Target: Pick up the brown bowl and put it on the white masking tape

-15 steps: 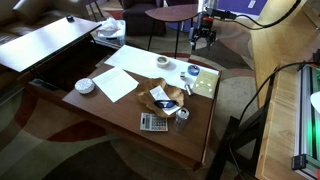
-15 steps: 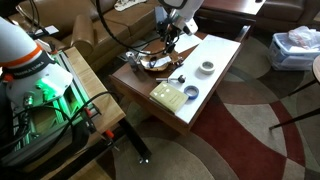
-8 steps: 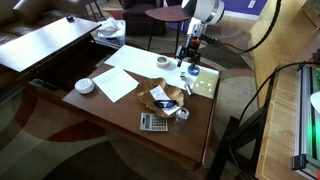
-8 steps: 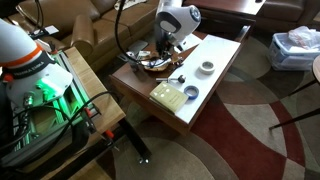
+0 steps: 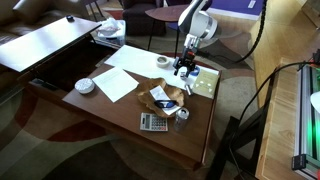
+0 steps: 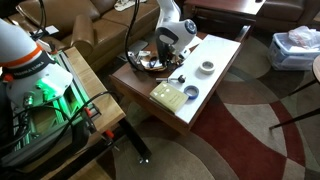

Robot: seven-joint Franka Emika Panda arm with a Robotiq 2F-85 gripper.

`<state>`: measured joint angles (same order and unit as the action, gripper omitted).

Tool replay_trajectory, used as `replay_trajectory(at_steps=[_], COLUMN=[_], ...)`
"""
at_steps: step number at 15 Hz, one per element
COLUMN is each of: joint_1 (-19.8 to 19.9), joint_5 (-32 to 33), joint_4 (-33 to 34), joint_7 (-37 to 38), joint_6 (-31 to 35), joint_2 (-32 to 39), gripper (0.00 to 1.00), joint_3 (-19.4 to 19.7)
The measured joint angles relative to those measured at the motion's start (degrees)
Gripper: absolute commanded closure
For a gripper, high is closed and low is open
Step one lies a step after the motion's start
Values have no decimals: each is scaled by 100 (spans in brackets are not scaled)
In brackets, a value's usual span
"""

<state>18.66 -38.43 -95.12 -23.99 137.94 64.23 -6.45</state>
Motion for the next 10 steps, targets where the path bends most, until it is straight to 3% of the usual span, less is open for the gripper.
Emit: replay_trajectory(at_steps=[5, 10], joint_1=[583, 1030], joint_5=[-23, -26], joint_4=[302, 781], joint_7=[-951, -2087], joint_6=[-315, -427], joint_2=[335, 935], gripper=[0, 0], joint_3=[-523, -618])
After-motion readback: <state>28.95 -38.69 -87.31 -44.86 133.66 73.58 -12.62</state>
